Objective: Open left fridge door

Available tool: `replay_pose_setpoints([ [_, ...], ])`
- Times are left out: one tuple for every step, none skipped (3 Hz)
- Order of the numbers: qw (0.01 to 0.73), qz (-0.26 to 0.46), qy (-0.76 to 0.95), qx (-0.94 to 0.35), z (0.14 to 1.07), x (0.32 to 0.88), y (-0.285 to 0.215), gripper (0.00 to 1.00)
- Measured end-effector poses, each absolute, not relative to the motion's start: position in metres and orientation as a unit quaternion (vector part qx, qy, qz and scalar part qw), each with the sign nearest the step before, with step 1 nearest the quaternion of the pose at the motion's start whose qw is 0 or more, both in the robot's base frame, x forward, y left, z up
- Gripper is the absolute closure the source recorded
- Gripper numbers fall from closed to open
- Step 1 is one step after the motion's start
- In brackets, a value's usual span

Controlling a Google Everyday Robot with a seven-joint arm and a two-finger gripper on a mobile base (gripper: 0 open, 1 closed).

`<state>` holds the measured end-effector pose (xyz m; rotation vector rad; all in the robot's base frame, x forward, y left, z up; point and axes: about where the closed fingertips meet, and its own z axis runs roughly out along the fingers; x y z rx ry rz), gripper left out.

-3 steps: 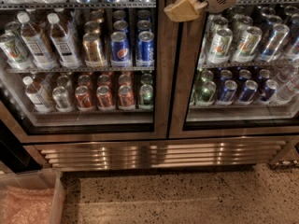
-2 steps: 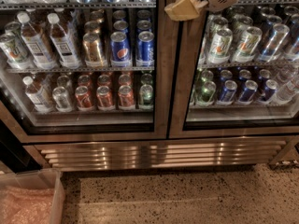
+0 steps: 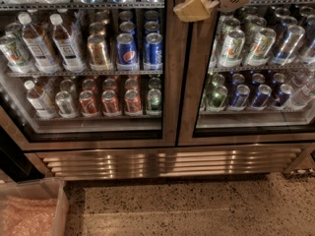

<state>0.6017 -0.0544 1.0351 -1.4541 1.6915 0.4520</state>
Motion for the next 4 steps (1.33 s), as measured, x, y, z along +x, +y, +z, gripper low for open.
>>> replay_pose_setpoints([
  [0.421,0.185,0.672,-0.580,1.0355,0.6013,-0.0534,1.00],
  [0.422,0.187,0.672,-0.579,1.0354,0.6015,-0.0536,1.00],
  [0.421,0.189,0.673,-0.578,1.0351,0.6016,-0.0538,1.00],
  [0.421,0.191,0.674,-0.577,1.0352,0.6018,-0.0541,1.00],
])
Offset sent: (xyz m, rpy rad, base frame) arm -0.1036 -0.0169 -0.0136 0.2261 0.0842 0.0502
